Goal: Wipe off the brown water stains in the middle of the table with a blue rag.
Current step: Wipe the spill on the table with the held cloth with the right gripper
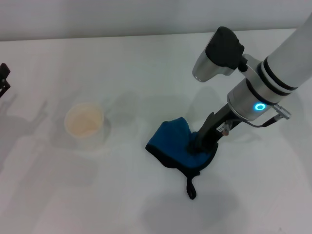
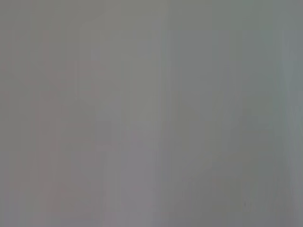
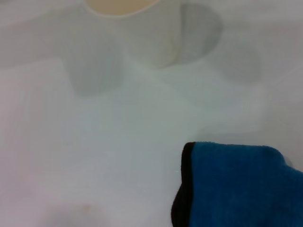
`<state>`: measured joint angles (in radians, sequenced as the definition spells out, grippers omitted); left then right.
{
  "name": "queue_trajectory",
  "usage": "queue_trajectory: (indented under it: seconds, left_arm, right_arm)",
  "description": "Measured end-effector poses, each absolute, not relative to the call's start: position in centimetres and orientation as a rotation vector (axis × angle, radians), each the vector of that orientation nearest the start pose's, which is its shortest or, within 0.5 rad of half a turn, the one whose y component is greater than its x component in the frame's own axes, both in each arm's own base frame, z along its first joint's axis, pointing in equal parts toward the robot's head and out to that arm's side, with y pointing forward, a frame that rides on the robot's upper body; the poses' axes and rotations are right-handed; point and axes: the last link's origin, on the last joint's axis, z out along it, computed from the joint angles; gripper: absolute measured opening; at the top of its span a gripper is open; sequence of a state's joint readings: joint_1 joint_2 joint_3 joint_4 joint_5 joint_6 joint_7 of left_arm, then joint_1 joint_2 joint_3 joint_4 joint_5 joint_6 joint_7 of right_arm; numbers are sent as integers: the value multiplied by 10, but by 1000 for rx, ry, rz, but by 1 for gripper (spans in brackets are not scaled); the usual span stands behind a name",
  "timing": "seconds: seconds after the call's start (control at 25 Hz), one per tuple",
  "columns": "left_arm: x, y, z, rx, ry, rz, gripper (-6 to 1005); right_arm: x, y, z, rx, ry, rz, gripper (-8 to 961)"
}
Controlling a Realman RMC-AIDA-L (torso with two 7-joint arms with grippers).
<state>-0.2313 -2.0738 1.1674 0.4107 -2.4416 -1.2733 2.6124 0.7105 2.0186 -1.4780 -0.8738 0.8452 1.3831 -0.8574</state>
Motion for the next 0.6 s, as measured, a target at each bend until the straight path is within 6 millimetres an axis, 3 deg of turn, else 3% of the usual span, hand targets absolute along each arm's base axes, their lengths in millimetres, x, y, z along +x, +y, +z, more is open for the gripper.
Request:
queue_trajectory:
  seconds: [0.32, 0.6]
  left_arm:
    - [-329, 298, 22, -1827, -386, -826, 876]
    - [-330, 298, 22, -1827, -386, -826, 876]
  right_arm:
    - [237, 375, -29, -2661, 1040, -381, 43]
    - [266, 375, -2, -2543, 1137, -352, 43]
